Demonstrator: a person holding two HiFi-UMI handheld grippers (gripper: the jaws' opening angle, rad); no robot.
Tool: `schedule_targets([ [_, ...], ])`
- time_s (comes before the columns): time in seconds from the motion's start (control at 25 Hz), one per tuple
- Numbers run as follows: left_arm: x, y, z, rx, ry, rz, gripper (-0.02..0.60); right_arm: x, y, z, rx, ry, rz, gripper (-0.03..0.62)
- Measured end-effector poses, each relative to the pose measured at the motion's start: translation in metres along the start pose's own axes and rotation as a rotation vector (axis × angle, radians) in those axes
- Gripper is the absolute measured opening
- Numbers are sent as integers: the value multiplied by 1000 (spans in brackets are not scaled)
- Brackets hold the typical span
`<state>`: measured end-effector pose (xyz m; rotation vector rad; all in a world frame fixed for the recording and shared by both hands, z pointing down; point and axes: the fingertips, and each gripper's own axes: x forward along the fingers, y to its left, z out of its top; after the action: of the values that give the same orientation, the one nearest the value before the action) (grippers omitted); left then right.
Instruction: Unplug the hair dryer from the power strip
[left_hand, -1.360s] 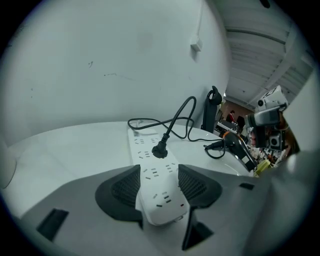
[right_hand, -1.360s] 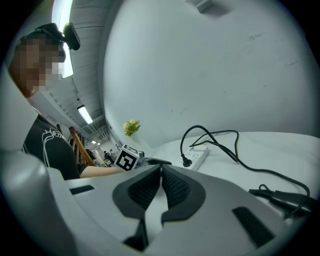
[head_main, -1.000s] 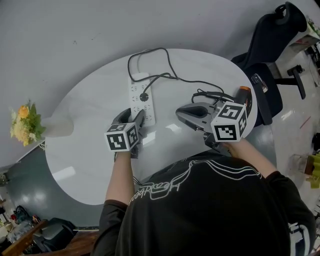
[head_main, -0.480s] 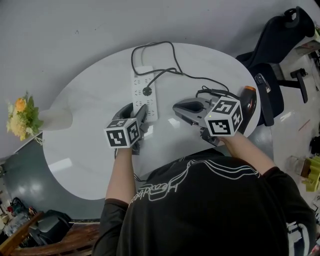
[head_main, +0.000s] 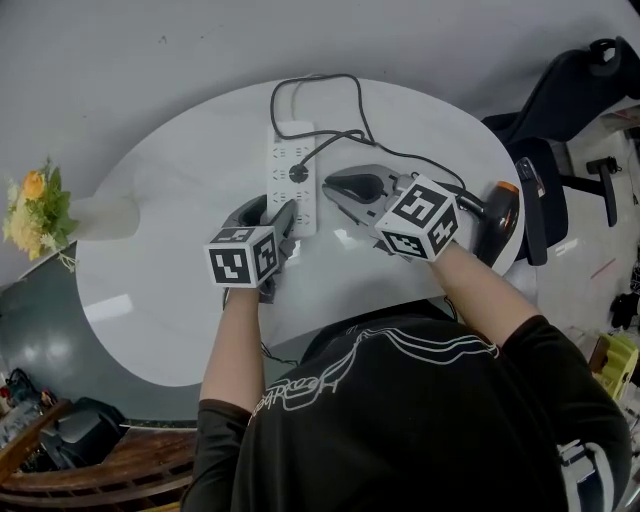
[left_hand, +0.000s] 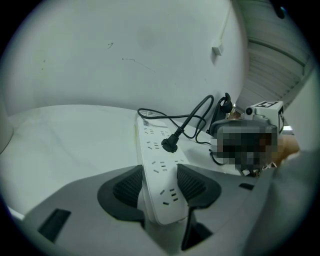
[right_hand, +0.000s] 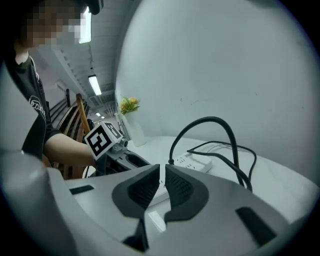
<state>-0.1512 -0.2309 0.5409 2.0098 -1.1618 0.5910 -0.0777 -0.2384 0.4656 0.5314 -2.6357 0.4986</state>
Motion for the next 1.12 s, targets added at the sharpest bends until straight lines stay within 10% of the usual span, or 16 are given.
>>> schedule_targets([
  [0.28,2,1,1,-1,24,2,219,31,-15,2,-116,17,8,83],
  [1.12,3,2,1,-3,25,17,219,68,-19,-2,-244,17,-47,41],
])
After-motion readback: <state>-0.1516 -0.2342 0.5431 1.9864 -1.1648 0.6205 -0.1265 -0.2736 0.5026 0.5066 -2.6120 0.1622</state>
